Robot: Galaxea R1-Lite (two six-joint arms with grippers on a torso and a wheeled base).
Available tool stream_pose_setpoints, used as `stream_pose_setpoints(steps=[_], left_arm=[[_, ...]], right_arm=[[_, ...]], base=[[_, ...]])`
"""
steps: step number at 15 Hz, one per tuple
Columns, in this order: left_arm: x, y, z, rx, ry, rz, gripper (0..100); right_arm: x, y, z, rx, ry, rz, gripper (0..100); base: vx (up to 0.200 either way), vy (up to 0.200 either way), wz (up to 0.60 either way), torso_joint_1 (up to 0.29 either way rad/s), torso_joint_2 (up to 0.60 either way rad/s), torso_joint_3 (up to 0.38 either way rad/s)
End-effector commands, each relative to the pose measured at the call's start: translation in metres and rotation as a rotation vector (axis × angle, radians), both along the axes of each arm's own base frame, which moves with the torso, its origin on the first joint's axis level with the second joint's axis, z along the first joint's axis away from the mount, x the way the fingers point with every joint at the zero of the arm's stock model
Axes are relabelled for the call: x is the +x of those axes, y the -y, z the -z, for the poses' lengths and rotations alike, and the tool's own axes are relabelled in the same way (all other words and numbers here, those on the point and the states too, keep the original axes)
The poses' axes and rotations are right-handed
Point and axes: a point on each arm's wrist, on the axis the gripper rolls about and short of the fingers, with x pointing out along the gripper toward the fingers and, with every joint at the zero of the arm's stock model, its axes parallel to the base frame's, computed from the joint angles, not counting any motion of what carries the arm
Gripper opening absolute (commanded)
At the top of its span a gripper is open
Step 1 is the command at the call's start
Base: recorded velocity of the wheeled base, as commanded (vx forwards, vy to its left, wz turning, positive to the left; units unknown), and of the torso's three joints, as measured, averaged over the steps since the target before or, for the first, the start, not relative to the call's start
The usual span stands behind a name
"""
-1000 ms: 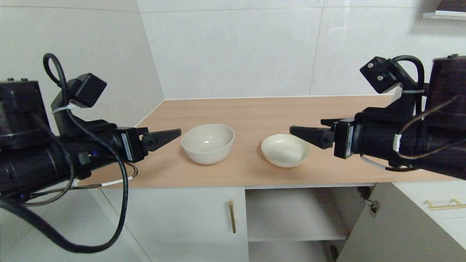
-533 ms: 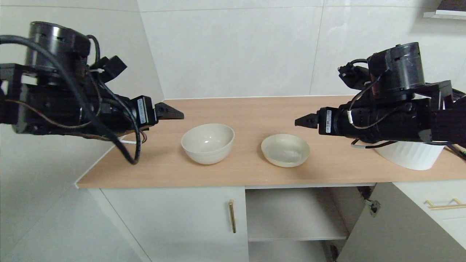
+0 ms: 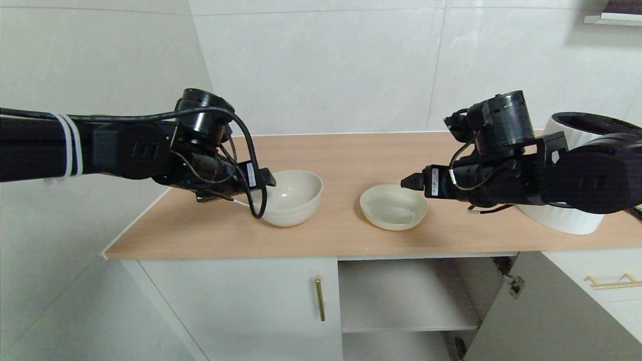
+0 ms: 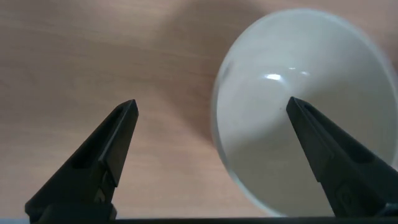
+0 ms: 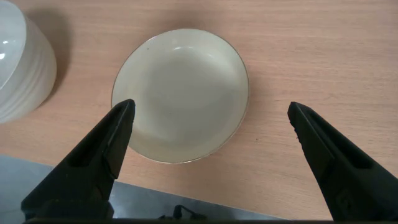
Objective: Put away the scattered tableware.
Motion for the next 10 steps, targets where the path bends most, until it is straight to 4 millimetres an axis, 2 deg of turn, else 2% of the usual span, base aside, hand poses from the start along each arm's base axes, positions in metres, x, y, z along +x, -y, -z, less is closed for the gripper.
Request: stream_pose_setpoints(steps=[1, 2, 3, 8, 10], left_arm=[[0.008, 0.005, 0.014, 0.011, -0.033, 0.005, 100], [0.008, 0.005, 0.014, 0.011, -0.034, 0.005, 100], [0.008, 0.005, 0.016, 0.012, -0.037, 0.003, 0], [0.008, 0.007, 0.015, 0.012, -0.037, 0.007, 0], [0.000, 0.004, 0.005, 0.007, -0.015, 0.001, 0]], right_arm=[[0.001, -0.001, 0.002, -0.002, -0.004, 0.000, 100], [0.000, -0.001, 0.001, -0.001, -0.003, 0.000, 100], [0.000, -0.001, 0.001, 0.000, -0.003, 0.000, 100], [0.002, -0.001, 0.003, -0.003, -0.008, 0.002, 100], [0.003, -0.002, 0.005, -0.005, -0.012, 0.002, 100]], base=[[0.000, 0.000, 0.00, 0.000, 0.00, 0.000], [0.000, 0.000, 0.00, 0.000, 0.00, 0.000], [0.000, 0.000, 0.00, 0.000, 0.00, 0.000], [0.000, 0.000, 0.00, 0.000, 0.00, 0.000], [0.000, 0.000, 0.00, 0.000, 0.00, 0.000]])
